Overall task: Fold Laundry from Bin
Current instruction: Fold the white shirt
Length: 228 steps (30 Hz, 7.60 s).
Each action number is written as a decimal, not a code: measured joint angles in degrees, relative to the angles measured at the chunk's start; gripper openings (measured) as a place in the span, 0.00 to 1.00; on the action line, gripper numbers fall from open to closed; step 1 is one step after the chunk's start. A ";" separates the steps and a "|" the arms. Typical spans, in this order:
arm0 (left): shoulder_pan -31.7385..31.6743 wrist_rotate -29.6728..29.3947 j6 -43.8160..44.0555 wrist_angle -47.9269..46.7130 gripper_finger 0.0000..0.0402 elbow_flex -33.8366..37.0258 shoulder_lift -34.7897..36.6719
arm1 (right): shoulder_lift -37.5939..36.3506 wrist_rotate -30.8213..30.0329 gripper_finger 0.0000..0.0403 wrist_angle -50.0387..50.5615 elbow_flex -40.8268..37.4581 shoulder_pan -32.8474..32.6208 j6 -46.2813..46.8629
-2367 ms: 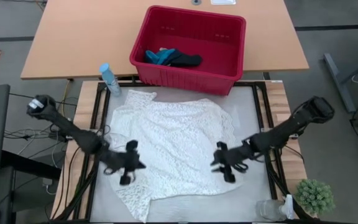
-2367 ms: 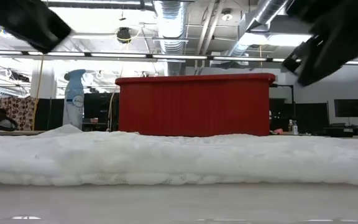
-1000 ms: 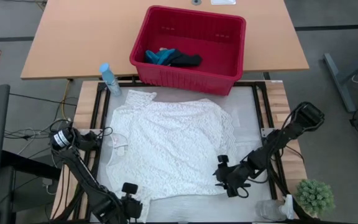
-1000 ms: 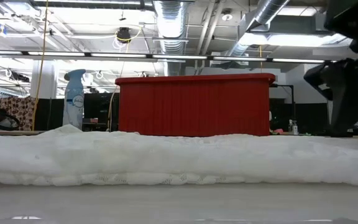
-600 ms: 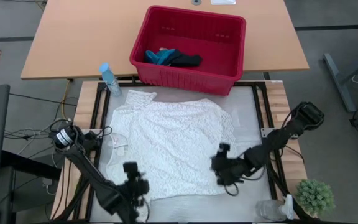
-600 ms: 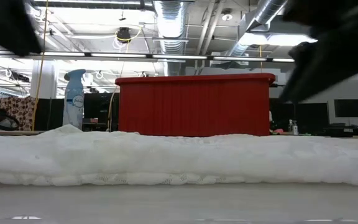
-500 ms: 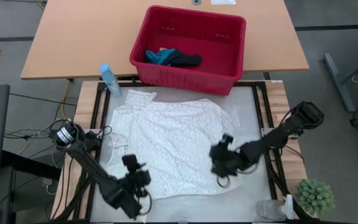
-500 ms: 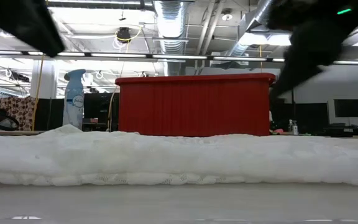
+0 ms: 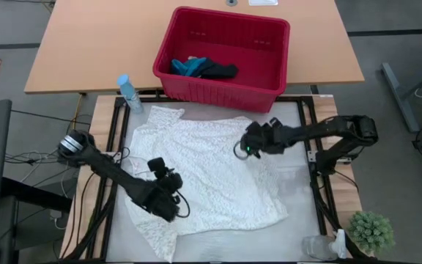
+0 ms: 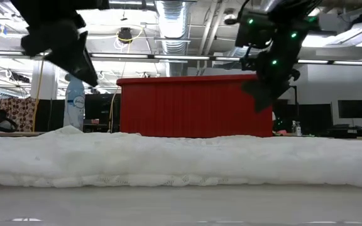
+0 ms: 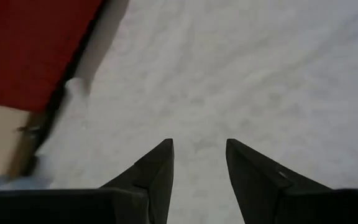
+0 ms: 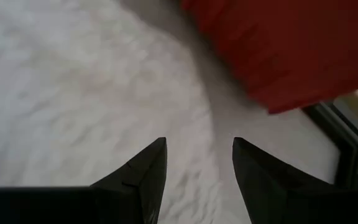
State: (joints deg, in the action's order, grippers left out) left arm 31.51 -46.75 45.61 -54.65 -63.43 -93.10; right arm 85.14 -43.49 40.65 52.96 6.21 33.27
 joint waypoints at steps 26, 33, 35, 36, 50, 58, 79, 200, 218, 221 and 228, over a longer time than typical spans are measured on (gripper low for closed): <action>-0.18 4.90 -4.01 45.27 0.34 27.33 13.64 | 15.31 10.92 0.51 -20.34 -6.14 -13.74 8.91; -0.18 2.50 -4.10 45.14 0.34 27.33 13.64 | 16.14 9.56 0.51 -14.89 2.62 -23.58 2.65; -0.19 2.37 -4.47 45.11 0.34 27.33 13.64 | 15.13 3.82 0.51 -8.87 5.35 -24.34 4.23; -0.33 2.37 -4.47 45.08 0.34 27.33 13.63 | 14.33 1.18 0.51 -5.73 6.46 -24.22 5.83; -1.31 2.39 -5.01 44.57 0.34 27.32 13.62 | 2.07 0.83 0.51 5.50 -1.61 -2.35 14.19; -1.58 2.45 -4.57 44.30 0.34 27.31 13.60 | 2.32 14.97 0.51 -23.92 -11.73 5.41 -0.80; -1.62 2.48 -4.38 43.39 0.35 27.31 13.59 | 1.31 22.69 0.50 -21.90 -13.97 5.14 -4.86; -0.64 8.64 4.67 49.15 0.35 34.81 13.23 | -0.74 4.99 0.12 9.32 -3.25 10.82 5.21; -0.63 4.31 4.13 49.67 0.35 34.81 13.23 | -0.61 1.73 0.48 8.97 -3.07 13.88 0.39; -1.66 -3.11 1.64 54.32 0.35 34.78 13.75 | -0.61 3.30 0.48 6.40 -3.01 13.86 -2.88; -13.78 7.41 -13.18 56.87 0.35 30.66 19.62 | -0.61 8.00 0.48 2.95 -2.99 13.82 -8.15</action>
State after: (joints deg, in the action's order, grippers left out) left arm 17.73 -39.33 32.43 2.22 -32.76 -73.49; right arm 84.53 -35.49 43.60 49.98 20.03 25.12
